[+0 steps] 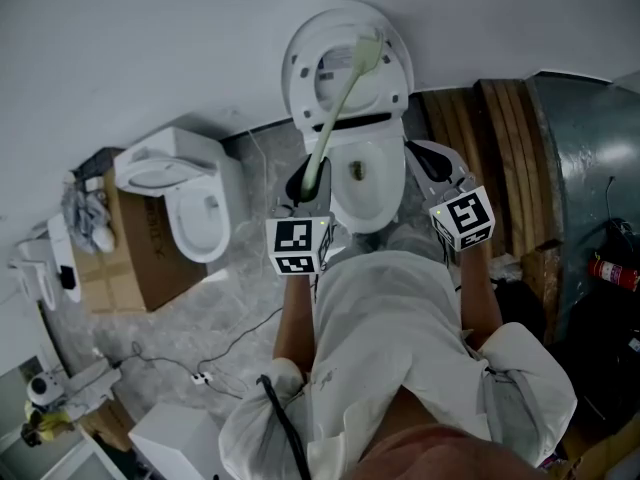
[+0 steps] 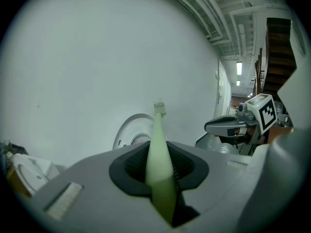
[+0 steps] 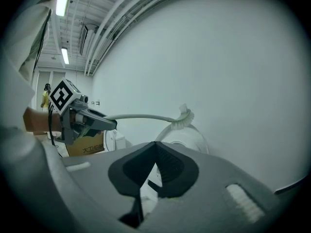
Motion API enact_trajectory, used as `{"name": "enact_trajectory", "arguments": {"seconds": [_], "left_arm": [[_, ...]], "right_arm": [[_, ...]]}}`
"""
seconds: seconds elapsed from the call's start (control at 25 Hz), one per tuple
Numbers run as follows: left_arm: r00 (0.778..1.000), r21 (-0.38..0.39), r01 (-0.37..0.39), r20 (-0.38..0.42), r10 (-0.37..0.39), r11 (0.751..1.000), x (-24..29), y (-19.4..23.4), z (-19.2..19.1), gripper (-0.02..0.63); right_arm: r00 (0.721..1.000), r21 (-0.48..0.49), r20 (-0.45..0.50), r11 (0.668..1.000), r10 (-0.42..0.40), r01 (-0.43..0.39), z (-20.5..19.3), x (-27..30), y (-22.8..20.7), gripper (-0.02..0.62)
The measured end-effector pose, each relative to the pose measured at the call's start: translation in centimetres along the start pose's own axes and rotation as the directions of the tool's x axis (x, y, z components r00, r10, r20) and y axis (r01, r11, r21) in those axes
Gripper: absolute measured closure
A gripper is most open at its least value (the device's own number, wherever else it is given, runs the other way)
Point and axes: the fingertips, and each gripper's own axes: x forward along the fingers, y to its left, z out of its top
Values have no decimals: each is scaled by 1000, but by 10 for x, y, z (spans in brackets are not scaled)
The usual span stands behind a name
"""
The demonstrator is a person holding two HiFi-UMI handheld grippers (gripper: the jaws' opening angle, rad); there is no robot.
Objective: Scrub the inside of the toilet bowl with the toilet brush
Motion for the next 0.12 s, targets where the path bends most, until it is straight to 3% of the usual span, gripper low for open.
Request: {"name": "enact_trajectory", "arguments": {"seconds": [0.12], "left_arm": [[1000, 8, -1, 15, 1, 1000, -5, 1, 2, 511]], "right_arm": [[1000, 2, -5, 1000, -2, 2, -1, -4, 6, 594]]}}
